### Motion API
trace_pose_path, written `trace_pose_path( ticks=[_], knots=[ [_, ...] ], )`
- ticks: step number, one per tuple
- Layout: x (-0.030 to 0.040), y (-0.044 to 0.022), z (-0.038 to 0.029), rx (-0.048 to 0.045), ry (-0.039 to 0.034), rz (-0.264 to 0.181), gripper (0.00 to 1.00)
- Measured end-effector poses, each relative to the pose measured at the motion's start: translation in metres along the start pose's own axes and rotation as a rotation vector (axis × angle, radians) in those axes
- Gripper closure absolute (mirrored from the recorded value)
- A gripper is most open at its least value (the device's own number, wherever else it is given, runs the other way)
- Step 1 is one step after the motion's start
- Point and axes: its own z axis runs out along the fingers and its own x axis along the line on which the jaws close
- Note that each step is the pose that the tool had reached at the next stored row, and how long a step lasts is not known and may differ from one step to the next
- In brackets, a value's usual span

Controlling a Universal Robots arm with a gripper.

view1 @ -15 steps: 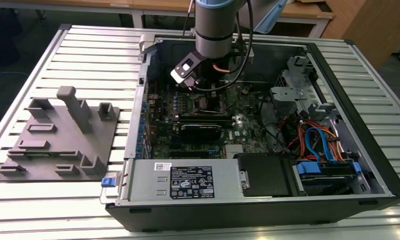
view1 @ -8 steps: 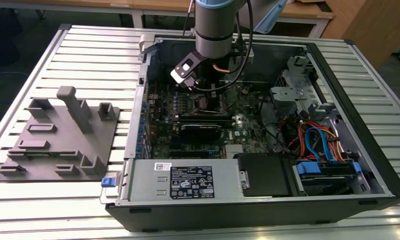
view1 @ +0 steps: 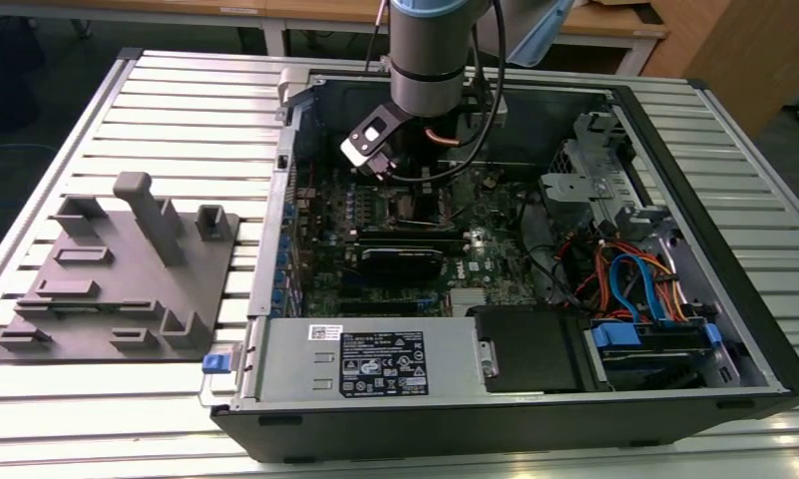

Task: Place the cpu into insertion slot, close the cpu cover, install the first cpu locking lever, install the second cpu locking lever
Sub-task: 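Place the cpu into insertion slot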

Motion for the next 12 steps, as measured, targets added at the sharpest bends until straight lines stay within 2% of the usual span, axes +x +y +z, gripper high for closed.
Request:
trace_pose_path(
  ticks=[12],
  knots=[
    [0.0019,0.0001,0.0006,0.0001,0.0006,0.0,0.39]
  ],
)
